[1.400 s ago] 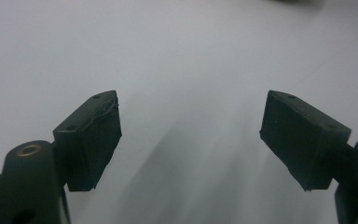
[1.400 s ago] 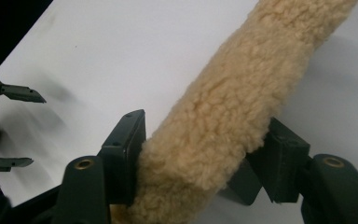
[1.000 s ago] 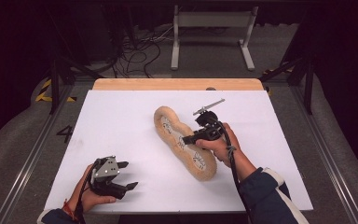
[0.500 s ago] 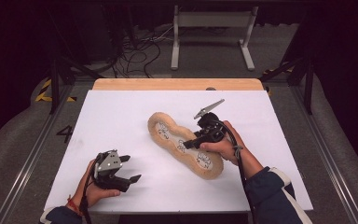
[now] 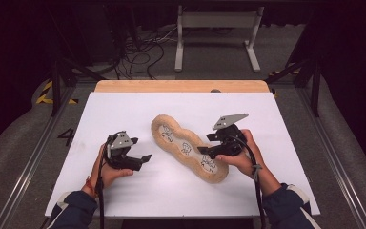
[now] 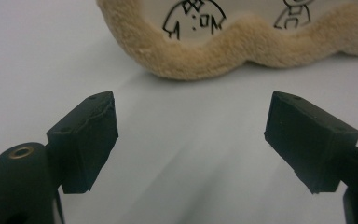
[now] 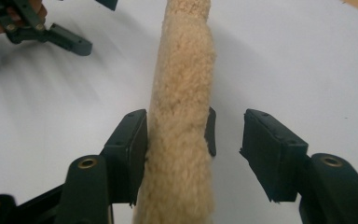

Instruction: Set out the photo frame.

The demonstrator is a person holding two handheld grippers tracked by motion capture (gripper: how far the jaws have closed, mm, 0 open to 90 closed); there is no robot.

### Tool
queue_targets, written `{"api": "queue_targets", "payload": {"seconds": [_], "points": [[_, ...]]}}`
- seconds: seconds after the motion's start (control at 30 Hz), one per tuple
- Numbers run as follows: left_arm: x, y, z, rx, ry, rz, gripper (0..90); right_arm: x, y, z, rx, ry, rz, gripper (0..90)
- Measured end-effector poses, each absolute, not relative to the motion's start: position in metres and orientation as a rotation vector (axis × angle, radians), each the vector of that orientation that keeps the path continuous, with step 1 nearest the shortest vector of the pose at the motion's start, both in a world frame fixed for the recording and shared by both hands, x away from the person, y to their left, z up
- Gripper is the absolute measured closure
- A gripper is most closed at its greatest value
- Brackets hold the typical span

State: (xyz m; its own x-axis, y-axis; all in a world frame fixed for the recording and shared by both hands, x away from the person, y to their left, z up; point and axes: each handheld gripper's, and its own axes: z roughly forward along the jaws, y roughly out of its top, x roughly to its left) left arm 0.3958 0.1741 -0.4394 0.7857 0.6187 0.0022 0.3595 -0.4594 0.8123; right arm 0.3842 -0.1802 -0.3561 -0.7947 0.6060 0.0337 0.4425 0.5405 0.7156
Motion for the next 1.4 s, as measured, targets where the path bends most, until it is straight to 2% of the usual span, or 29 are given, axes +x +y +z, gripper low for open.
{"api": "queue_targets", "payload": {"seconds": [0.37,0.47,0.7,0.77,0.83,1.0,1.2,1.4], "points": [[0.428,0.159,-0.436,2.024,0.793,0.407,17.8,0.341,-0.205,-0.377,0.967,2.396,1.151,36.9],[0.433,0.155,-0.437,2.017,0.775,0.407,22.9,0.333,-0.211,-0.384,0.994,2.374,1.162,35.9],[0.446,0.144,-0.439,2.000,0.795,0.381,24.4,0.316,-0.220,-0.405,1.081,2.343,1.154,36.1],[0.448,0.142,-0.441,2.002,0.790,0.375,27.4,0.313,-0.219,-0.412,1.115,2.335,1.131,36.6],[0.449,0.138,-0.444,2.013,0.782,0.377,28.9,0.311,-0.220,-0.416,1.126,2.327,1.154,38.1],[0.453,0.138,-0.447,2.001,0.795,0.387,39.8,0.307,-0.221,-0.420,1.165,2.266,1.201,42.7],[0.453,0.143,-0.450,2.013,0.833,0.404,60.3,0.300,-0.218,-0.422,1.120,2.246,1.255,59.8],[0.453,0.144,-0.449,2.022,0.821,0.400,62.5,0.304,-0.224,-0.421,1.104,2.269,1.270,62.8]]}}
